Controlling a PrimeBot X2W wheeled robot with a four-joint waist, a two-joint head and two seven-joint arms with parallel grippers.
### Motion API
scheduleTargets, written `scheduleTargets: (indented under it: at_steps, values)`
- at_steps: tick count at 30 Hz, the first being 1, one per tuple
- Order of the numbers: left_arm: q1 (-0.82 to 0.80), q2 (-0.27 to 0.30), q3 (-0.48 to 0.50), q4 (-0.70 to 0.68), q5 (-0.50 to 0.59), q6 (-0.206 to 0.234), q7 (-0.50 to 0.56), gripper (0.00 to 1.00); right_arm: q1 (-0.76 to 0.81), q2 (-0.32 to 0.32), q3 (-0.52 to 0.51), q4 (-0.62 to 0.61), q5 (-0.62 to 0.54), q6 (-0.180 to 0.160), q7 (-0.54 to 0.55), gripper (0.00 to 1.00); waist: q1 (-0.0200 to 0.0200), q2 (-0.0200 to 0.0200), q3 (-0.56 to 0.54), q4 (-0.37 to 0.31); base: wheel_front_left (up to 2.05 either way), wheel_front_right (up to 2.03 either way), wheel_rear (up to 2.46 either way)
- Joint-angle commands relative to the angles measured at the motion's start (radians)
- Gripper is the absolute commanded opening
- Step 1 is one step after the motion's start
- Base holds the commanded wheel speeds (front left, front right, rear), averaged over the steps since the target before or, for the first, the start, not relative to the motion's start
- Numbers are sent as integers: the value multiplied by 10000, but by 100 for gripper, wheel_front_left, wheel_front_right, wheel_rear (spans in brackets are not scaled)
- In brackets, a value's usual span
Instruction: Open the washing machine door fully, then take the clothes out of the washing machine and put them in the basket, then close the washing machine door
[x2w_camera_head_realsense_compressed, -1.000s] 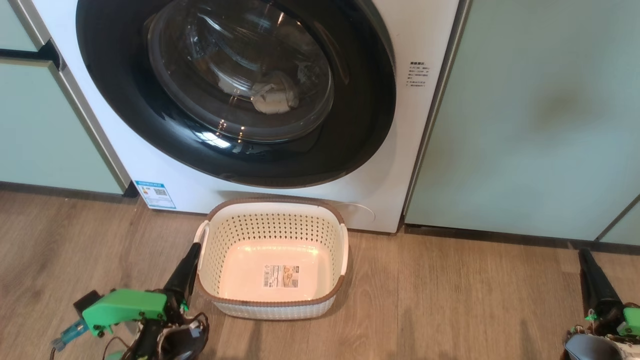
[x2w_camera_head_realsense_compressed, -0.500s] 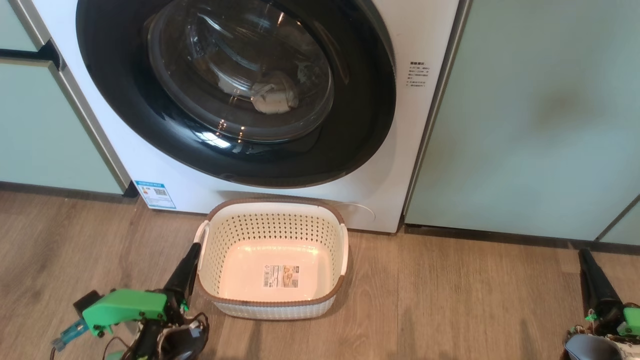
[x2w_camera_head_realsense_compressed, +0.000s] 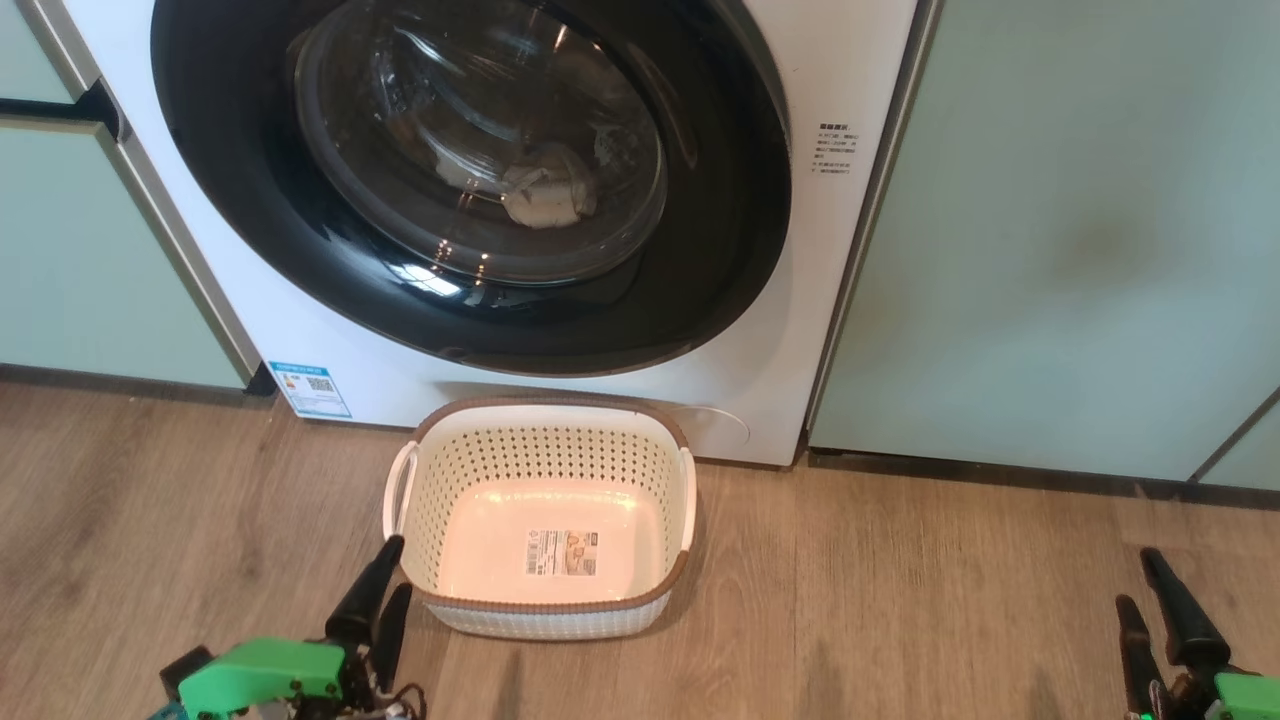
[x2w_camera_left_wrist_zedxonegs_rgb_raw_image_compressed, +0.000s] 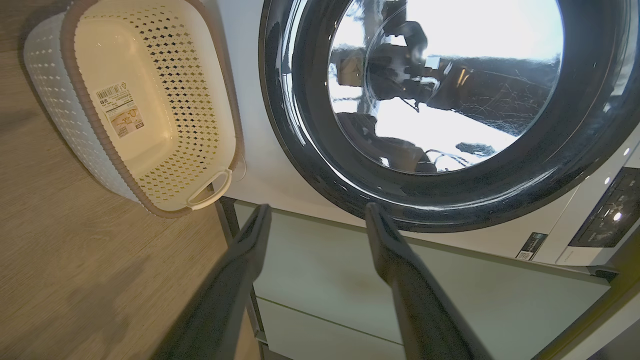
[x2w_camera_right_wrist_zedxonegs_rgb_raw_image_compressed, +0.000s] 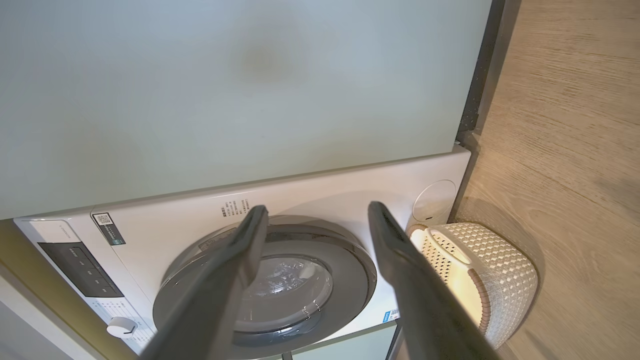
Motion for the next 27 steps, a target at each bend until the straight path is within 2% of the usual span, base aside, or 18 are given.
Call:
scheduleTargets:
  at_steps: [1, 19, 27]
  values:
    - [-534, 49, 41, -381, 66, -14, -58, 100, -515, -110, 12, -365, -68, -2, -82, 100, 0, 0, 2, 0, 0, 0, 0]
    - [-807, 209, -280, -626, 393, -29, -599, 100, -741, -323, 371, -571, -448, -6, -572, 100, 0, 0, 45, -9, 0, 0, 0]
    - [-948, 362, -396, -652, 1218, -36, -906, 100, -915, -579, 611, -370, -1523, -8, -947, 100, 0, 0, 50, -12, 0, 0, 0]
